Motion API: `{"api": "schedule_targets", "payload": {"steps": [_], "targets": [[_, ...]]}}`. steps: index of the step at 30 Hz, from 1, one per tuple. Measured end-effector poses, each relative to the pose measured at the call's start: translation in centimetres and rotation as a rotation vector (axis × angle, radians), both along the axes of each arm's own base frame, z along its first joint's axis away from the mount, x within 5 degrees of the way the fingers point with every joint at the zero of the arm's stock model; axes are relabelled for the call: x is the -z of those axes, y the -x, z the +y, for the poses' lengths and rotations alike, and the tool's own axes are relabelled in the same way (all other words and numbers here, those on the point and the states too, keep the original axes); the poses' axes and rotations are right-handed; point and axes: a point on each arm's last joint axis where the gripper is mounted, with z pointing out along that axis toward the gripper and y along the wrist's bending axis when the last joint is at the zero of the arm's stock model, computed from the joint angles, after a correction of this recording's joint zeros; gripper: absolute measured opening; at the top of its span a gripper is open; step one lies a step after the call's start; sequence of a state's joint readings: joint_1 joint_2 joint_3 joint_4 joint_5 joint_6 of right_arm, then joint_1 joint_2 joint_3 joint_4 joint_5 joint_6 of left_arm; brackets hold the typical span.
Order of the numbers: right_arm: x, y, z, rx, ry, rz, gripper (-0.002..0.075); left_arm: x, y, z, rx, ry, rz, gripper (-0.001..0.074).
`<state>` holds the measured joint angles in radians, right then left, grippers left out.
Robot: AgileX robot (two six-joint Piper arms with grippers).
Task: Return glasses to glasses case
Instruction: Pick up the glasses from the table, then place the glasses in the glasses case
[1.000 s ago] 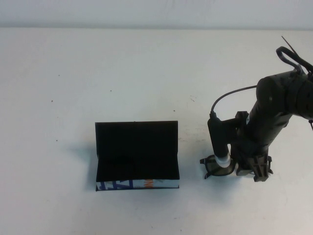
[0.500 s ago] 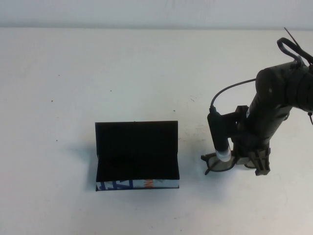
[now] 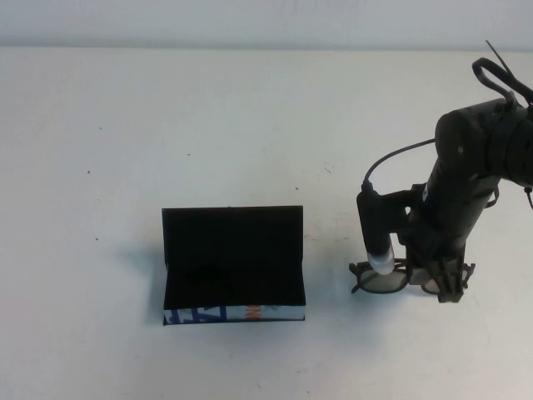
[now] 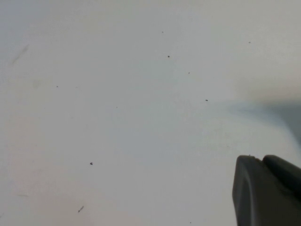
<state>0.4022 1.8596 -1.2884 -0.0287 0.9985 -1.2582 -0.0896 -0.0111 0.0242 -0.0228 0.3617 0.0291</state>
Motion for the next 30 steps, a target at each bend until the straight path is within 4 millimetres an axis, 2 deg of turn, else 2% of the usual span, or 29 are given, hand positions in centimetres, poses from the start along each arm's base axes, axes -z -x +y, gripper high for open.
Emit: {"api": "schedule_targets", "payload": {"steps": [4, 7, 10, 15, 19, 21, 30], "targets": [[-0.9, 0.9, 0.6, 0.085, 0.001, 0.018, 0.0015, 0.0, 0.0, 0.0, 0.000, 0.000, 0.000, -0.0005], [-2.3, 2.4, 1.8, 0.135, 0.000, 0.038, 0.0015, 0.0, 0.0, 0.0, 0.000, 0.000, 0.000, -0.0005], [-4.5, 4.1, 2.9, 0.140, 0.005, 0.056, 0.0015, 0.0, 0.0, 0.0, 0.000, 0.000, 0.000, -0.0005], [-8.6, 5.5, 5.8, 0.124, -0.071, -0.025, 0.0014, 0.0, 0.0, 0.0, 0.000, 0.000, 0.000, -0.0005], [-10.2, 6.2, 8.7, 0.054, -0.118, -0.059, 0.0014, 0.0, 0.0, 0.0, 0.000, 0.000, 0.000, -0.0005], [-10.2, 6.1, 10.4, 0.022, -0.126, -0.062, 0.0013, 0.0, 0.0, 0.0, 0.000, 0.000, 0.000, -0.0005], [-7.5, 4.7, 17.3, -0.063, -0.156, -0.033, 0.0014, 0.0, 0.0, 0.0, 0.000, 0.000, 0.000, -0.0005]]}}
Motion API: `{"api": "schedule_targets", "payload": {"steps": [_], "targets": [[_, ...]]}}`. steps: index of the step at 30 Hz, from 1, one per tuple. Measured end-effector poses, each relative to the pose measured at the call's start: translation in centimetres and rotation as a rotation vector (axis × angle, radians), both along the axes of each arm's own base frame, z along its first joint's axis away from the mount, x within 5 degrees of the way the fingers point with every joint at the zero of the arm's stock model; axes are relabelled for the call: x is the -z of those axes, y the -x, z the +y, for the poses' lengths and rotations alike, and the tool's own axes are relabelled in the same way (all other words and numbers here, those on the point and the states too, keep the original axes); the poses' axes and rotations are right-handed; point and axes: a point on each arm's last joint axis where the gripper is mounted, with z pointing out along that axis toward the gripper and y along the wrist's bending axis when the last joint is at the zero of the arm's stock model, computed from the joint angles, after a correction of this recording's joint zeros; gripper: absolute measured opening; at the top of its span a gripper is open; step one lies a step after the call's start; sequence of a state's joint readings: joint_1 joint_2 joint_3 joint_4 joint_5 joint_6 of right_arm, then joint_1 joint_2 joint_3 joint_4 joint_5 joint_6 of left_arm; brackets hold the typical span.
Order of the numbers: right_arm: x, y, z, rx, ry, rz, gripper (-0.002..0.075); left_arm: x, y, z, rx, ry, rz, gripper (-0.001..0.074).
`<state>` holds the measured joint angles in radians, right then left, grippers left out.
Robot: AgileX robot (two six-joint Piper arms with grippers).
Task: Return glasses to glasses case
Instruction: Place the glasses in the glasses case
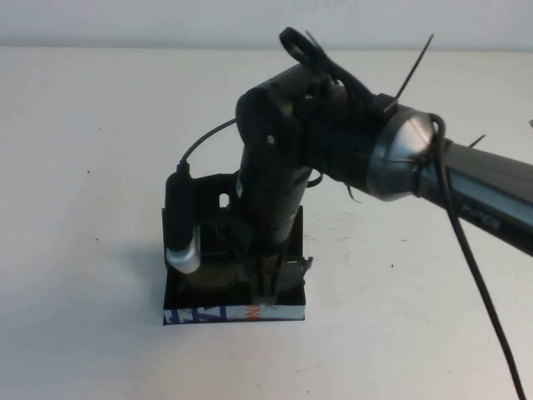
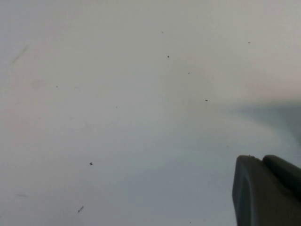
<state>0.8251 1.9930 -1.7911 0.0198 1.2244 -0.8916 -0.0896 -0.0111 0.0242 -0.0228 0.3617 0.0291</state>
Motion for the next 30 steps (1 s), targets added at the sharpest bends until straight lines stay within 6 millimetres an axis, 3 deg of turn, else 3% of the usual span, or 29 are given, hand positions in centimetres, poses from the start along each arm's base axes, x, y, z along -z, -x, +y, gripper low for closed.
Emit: {"api": "schedule_targets", "payload": {"steps": [4, 10, 30], "targets": [[0.9, -0.9, 1.7, -0.011, -0.008, -0.007, 0.0013, 0.0, 0.0, 0.0, 0.000, 0.000, 0.000, -0.0005], [2.7, -1.6, 2.6, -0.006, 0.010, 0.011, 0.0013, 0.0, 0.0, 0.0, 0.000, 0.000, 0.000, -0.0005], [4.5, -2.9, 2.1, 0.030, 0.041, 0.038, 0.0013, 0.0, 0.0, 0.0, 0.000, 0.000, 0.000, -0.0005]]}}
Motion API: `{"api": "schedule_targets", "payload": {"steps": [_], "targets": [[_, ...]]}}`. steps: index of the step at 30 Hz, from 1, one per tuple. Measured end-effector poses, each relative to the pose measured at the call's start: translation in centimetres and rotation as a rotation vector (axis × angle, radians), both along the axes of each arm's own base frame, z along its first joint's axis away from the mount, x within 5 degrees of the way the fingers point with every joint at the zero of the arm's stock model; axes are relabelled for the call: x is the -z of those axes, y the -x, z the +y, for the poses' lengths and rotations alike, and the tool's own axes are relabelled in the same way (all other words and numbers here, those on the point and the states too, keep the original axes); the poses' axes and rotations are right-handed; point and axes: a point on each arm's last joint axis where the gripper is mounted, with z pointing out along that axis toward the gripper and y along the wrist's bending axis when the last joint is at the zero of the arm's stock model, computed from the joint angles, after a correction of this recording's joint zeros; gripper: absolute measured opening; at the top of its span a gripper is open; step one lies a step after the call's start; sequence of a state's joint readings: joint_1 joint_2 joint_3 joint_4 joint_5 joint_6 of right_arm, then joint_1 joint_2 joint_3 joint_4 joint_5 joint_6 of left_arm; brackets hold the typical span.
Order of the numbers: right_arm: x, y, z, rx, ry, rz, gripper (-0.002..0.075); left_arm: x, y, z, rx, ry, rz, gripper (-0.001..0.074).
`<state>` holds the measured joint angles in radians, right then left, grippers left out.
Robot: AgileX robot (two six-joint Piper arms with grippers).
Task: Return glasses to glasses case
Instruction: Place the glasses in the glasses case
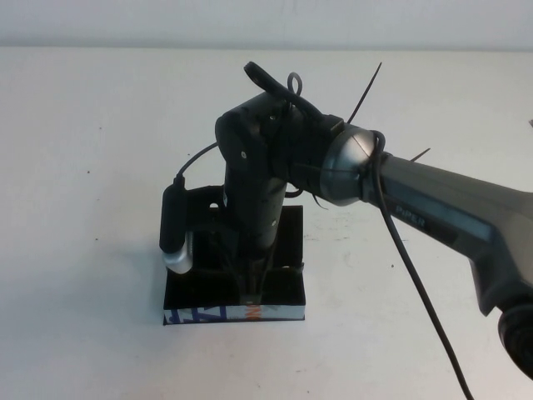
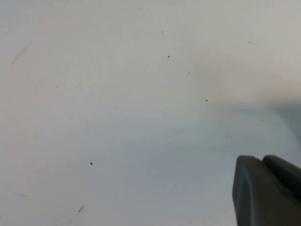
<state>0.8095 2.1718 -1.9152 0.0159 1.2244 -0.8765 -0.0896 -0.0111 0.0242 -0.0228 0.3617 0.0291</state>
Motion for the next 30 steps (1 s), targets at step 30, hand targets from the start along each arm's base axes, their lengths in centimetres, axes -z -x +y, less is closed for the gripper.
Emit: {"api": "schedule_targets", "payload": {"steps": [30], "targets": [[0.07, 0.64, 0.60, -0.055, 0.008, -0.012, 0.0013, 0.00, 0.00, 0.00, 0.000, 0.000, 0.000, -0.0005]]}}
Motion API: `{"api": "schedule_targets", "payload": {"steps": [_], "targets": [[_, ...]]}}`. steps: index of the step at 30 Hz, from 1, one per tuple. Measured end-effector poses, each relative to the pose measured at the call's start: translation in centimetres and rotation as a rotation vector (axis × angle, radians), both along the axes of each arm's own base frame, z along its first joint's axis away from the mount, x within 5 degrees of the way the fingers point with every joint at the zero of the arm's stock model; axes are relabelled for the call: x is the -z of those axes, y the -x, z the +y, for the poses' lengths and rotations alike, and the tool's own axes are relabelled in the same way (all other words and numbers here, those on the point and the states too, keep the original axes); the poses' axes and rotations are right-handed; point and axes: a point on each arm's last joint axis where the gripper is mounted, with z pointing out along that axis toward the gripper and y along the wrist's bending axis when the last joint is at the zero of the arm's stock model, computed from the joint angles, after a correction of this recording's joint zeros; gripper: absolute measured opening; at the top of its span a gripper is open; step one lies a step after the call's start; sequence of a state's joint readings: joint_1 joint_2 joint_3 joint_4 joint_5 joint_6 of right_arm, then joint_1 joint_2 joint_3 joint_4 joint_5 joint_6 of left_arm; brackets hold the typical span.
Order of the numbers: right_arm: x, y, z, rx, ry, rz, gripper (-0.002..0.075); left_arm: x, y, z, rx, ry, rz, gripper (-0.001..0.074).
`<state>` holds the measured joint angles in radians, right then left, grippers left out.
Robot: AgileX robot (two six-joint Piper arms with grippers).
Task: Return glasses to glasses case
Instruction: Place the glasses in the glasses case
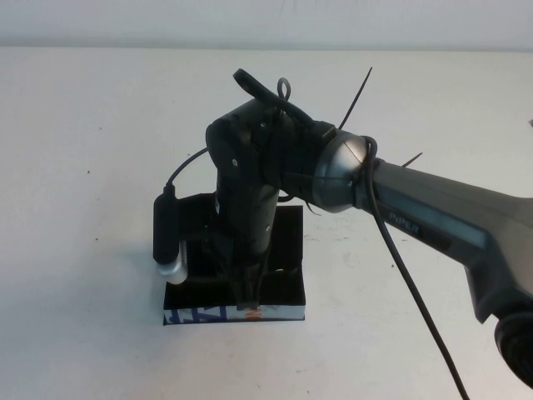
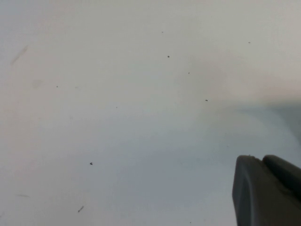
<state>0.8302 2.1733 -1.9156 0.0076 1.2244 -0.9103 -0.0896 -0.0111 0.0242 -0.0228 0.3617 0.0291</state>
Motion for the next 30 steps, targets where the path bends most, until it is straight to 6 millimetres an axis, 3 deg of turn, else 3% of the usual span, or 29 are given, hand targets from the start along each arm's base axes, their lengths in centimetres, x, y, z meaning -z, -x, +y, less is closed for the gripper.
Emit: {"api": "schedule_targets", "payload": {"steps": [30], "targets": [[1.1, -0.3, 0.1, 0.004, 0.018, 0.016, 0.0027, 0.0, 0.0, 0.0, 0.000, 0.000, 0.000, -0.0005]]}}
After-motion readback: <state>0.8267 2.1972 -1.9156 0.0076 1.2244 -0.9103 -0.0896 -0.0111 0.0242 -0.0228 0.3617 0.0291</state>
